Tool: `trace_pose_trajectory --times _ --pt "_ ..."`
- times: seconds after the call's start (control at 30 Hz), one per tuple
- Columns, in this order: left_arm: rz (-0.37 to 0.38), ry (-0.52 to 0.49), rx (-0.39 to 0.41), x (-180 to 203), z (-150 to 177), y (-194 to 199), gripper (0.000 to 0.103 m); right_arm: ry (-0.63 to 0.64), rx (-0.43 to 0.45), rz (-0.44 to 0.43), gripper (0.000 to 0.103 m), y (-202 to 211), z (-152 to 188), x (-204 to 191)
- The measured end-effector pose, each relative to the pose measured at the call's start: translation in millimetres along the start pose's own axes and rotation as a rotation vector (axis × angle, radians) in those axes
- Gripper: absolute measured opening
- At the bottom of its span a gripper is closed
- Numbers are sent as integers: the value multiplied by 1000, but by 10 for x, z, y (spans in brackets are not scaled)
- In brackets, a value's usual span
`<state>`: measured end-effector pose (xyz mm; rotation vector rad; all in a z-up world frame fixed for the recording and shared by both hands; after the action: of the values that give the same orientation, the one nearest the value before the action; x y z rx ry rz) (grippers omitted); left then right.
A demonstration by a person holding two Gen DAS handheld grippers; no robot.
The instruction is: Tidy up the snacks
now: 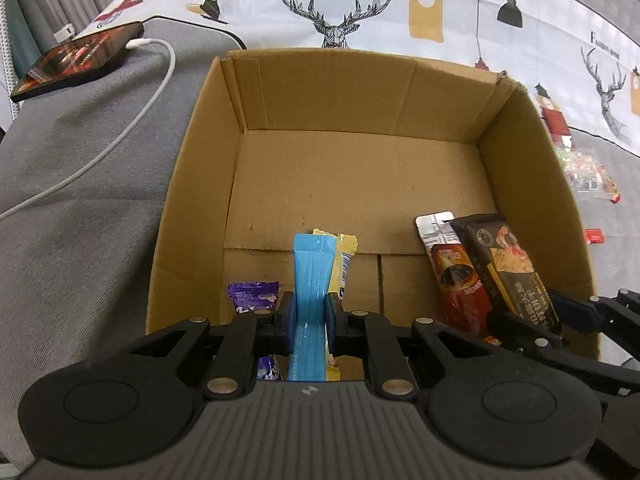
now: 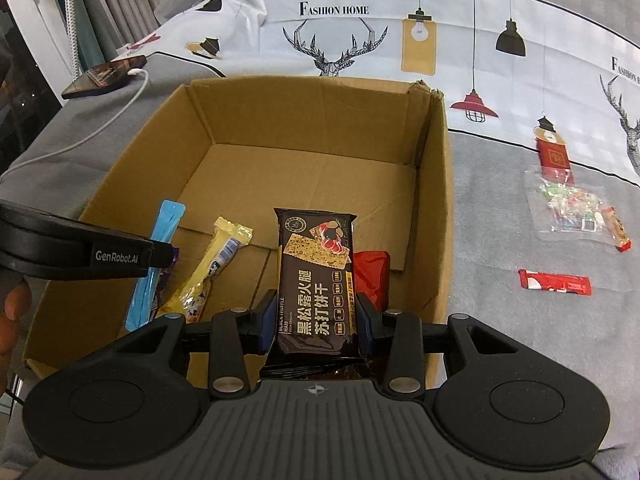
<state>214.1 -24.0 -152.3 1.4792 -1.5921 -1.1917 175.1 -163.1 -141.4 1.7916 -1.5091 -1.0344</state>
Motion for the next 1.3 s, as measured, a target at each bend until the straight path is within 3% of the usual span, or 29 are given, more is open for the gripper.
trace_pose_trajectory --times 0.07,0.1,0.13,0.17,0.2,0.23,0.37,0.77,1.3 --pt "-15 3 -14 -15 -17 -52 23 0 -1 5 42 -42 -26 5" --pt "-17 6 -20 -27 -27 -77 39 0 -1 10 42 -61 -40 11" --pt "-19 9 -25 -32 -39 -91 74 0 0 13 44 -77 -53 14" --pt "-25 14 -28 -49 -43 -100 92 -2 6 17 52 -88 -72 22" --pt "-37 22 -22 -68 -47 -90 102 -1 8 18 61 -99 -92 29" --pt "-48 32 -4 -86 -38 -58 102 0 8 21 78 -107 -112 34" --pt "-54 14 -9 -94 59 90 102 13 17 12 85 -11 -122 5" --pt "-55 58 96 -118 803 1046 103 -14 95 -68 89 987 410 -209" --pt "-78 27 256 88 1394 1839 103 56 236 -39 94 1870 859 -383"
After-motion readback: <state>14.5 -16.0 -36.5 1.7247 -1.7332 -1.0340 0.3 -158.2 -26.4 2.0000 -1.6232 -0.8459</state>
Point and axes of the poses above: each gripper's, at about its wrist camera, not at the fingertips, and y roughly against the way its jaws point, x to its right, z to its underside, the point moved 5 cm from there along -y, roughly the way its jaws point, and after that the axes turned 2 degrees about -y, right-handed, at the moved point
